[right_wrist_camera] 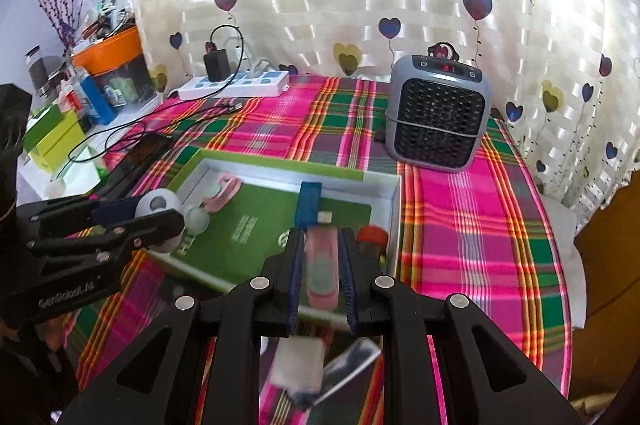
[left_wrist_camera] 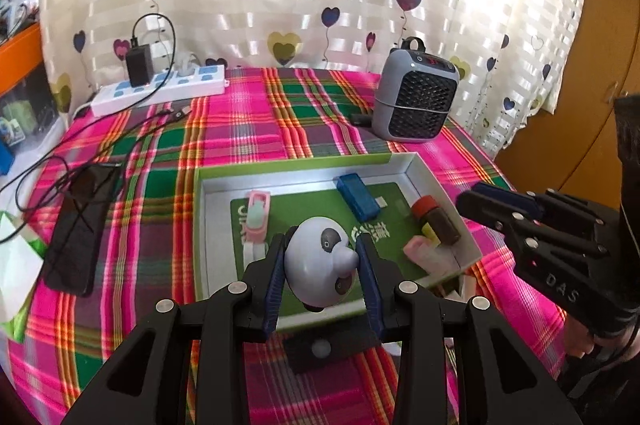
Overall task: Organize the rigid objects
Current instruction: 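Release the pink strip in the box with the right tool while the left holds the panda toy above it, then lower the panda toy into the box and open the left tool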
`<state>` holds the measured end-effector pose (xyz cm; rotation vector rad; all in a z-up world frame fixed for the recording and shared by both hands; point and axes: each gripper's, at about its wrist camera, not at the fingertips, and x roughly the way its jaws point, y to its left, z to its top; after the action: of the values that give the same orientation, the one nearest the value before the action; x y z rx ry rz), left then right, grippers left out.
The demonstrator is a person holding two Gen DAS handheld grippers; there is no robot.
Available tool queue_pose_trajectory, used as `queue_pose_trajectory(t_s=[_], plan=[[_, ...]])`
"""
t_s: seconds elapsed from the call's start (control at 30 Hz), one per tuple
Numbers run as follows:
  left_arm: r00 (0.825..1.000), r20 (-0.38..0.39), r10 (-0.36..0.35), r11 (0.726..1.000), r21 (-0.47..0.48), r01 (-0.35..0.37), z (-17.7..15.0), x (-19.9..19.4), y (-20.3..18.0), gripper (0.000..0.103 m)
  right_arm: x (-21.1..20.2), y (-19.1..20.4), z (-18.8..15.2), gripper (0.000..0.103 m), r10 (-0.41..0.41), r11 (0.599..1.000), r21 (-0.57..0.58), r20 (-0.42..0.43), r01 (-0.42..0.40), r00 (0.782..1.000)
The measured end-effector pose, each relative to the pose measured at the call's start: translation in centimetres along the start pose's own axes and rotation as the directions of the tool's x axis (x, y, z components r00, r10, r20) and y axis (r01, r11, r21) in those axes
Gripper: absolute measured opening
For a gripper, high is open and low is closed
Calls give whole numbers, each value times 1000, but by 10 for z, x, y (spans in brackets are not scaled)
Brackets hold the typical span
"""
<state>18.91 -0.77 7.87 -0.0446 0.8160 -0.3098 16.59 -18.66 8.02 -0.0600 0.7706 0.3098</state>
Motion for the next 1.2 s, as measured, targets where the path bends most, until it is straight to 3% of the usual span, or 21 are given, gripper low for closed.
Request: queue_pose_trajectory(t_s=[0.13,0.53,1.2], plan=[[1000,-14,-9,1000,-7,9,4,11,0,33,15,-7,11,14,-1,1000,15,-15,1,1000],[999,-52,-12,1000,-4,12,5,35,3,33,30,-22,15,14,-1,999,45,-42,3,999],[991,-127,39,999,7,-38,18,94,5,34,19,-16,-2,14,19,998,57,-21,-18,1000]])
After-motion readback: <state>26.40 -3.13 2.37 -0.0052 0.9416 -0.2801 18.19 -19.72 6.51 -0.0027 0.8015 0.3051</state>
